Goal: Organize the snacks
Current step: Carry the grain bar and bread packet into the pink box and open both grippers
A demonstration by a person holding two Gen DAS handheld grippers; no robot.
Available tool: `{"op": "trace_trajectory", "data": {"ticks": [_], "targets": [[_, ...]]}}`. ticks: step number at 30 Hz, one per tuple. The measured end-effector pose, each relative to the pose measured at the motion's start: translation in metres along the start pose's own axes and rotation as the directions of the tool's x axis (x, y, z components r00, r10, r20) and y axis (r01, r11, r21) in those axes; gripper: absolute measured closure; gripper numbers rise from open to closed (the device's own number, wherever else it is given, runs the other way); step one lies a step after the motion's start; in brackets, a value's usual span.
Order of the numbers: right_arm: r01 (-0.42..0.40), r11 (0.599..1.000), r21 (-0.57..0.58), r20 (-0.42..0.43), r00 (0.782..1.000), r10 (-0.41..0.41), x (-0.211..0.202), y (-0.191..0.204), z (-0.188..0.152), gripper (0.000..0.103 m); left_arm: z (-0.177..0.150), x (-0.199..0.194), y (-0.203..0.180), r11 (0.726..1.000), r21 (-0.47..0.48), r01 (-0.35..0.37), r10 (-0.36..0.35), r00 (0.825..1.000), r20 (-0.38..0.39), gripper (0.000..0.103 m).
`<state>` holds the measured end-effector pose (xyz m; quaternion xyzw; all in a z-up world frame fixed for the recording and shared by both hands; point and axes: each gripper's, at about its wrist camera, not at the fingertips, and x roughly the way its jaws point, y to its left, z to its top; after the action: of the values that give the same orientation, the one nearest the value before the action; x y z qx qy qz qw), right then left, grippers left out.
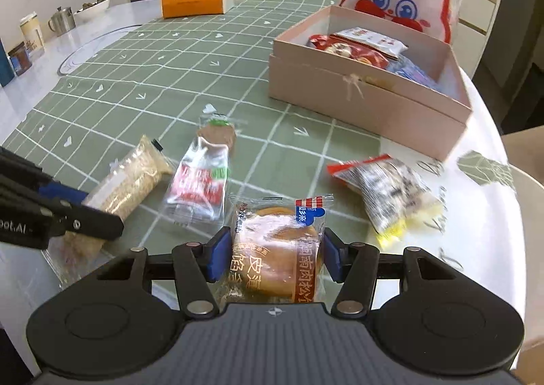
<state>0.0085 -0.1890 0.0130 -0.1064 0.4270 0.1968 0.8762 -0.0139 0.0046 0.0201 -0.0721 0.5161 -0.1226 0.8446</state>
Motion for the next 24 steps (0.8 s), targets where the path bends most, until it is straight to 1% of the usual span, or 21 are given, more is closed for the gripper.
{"op": "trace_trajectory", "data": {"ticks": [4,8,14,17,20,24], "targets": [[-0.003,1.0,0.03,0.003,1.0,0.003,-0.007,-0.008,-0.006,0.048,0.001,-0.003,-0.01,1.0,0.029,-0.005,0.005,1.0,0.011,0.073],[-0.013,0.997,0.073,-0.002,1.0,0.014,-0.006,-0.014,-0.007,0.047,0.004,-0.003,-0.016,1.0,0.027,-0.015,0.014,1.0,0.022,0.073],[-0.007,0.998,0.058,-0.016,1.0,0.008,-0.001,-0.011,0.001,0.045,0.004,-0.001,-0.023,0.999,0.023,-0.028,0.028,0.999,0.02,0.073],[-0.013,0.999,0.053,-0.027,1.0,0.015,-0.001,-0.013,0.003,0.049,0.003,-0.002,-0.025,1.0,0.022,-0.023,0.022,1.0,0.017,0.073],[-0.024,0.998,0.053,-0.037,0.999,0.026,-0.008,-0.016,0.005,0.049,0.002,-0.005,-0.028,1.0,0.023,-0.007,0.007,1.0,0.017,0.073],[-0.037,0.998,0.058,-0.023,0.999,0.039,-0.025,-0.024,0.008,0.049,0.003,-0.012,-0.034,0.999,0.032,0.016,-0.017,0.999,0.032,0.073]]}}
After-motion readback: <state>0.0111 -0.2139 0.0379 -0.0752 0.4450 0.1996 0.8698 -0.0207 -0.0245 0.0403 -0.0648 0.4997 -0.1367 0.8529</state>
